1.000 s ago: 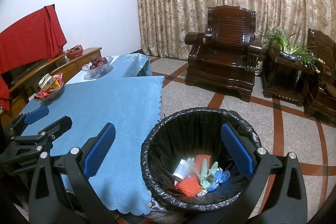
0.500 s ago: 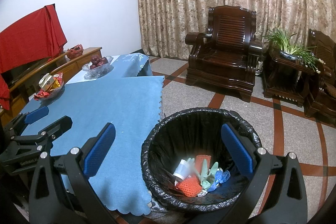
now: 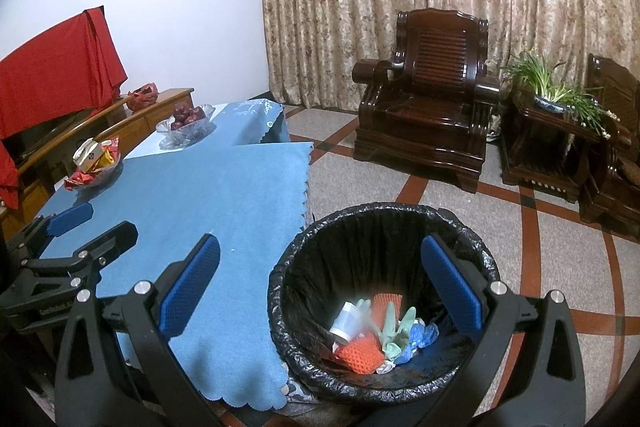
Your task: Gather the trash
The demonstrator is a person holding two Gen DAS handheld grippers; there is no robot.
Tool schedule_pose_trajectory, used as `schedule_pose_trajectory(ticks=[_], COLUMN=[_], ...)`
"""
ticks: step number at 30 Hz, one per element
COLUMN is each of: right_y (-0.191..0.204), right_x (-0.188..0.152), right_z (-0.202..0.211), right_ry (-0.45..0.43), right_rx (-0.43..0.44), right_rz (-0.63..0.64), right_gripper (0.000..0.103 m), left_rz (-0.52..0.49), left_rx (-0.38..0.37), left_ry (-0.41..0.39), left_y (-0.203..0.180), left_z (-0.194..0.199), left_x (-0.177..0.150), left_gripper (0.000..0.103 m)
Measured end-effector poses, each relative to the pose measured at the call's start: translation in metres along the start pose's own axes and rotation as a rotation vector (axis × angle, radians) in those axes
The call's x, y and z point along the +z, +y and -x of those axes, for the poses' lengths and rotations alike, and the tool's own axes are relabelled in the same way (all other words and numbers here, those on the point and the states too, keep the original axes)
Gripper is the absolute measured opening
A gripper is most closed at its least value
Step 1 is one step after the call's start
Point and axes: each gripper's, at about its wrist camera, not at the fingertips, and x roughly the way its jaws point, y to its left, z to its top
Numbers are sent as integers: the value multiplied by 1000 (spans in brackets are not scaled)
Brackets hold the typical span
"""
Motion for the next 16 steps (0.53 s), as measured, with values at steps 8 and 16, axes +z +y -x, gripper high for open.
schedule_pose_trajectory(ticks=[8, 16], right_y=[0, 0], right_x=[-2, -1], right_z=[-2, -2], right_ry=[5, 6], right_rx=[0, 1], right_rz=[-1, -1], right_gripper=[98, 98], left_rz=[0, -3], left_rx=[3, 6], left_ry=[6, 18], left_y=[5, 8], left_z=[-4, -5], left_x=[-4, -9], left_gripper=[97, 97])
